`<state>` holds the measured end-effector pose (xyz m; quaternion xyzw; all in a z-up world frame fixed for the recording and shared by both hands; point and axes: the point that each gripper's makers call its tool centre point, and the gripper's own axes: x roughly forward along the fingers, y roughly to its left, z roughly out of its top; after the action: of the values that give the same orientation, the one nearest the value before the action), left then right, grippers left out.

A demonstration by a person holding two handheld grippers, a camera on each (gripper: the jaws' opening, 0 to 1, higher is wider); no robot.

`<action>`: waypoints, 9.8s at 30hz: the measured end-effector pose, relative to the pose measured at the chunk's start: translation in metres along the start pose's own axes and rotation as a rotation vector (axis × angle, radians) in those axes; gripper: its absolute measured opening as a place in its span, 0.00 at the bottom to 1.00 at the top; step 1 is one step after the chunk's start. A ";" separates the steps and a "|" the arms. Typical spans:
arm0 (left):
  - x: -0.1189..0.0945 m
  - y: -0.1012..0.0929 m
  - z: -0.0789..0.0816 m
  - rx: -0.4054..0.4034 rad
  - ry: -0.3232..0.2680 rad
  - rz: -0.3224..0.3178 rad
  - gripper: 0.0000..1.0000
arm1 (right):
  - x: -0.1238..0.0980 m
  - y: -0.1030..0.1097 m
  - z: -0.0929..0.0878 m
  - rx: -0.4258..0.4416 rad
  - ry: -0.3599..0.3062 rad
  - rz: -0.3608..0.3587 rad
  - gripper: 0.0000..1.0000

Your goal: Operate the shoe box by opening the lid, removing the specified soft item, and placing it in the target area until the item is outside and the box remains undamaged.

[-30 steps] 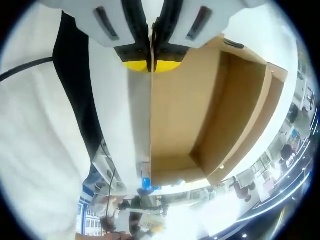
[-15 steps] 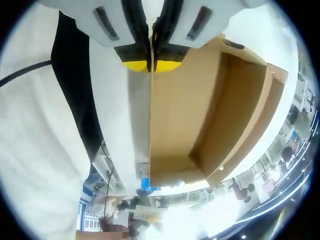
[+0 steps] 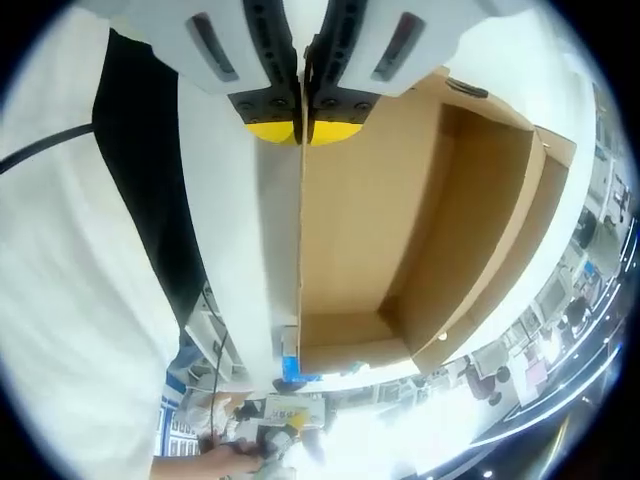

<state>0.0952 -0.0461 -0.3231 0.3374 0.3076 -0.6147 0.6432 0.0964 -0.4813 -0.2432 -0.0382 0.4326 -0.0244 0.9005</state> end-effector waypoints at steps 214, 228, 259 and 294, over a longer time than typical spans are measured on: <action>0.003 -0.002 -0.003 -0.018 -0.013 -0.005 0.01 | 0.027 0.202 0.120 0.065 -0.020 0.300 0.32; 0.003 -0.003 -0.003 -0.014 -0.030 -0.001 0.01 | 0.043 0.211 0.142 -0.062 0.058 0.340 0.28; 0.003 -0.005 -0.004 -0.025 -0.022 0.003 0.01 | 0.107 0.194 0.179 0.092 0.228 0.293 0.26; 0.005 -0.003 -0.001 -0.001 -0.022 -0.031 0.01 | 0.214 0.188 0.184 -0.079 0.306 0.223 0.27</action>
<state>0.0928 -0.0482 -0.3277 0.3256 0.3059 -0.6280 0.6372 0.3753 -0.3013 -0.3118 -0.0211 0.5665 0.0870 0.8192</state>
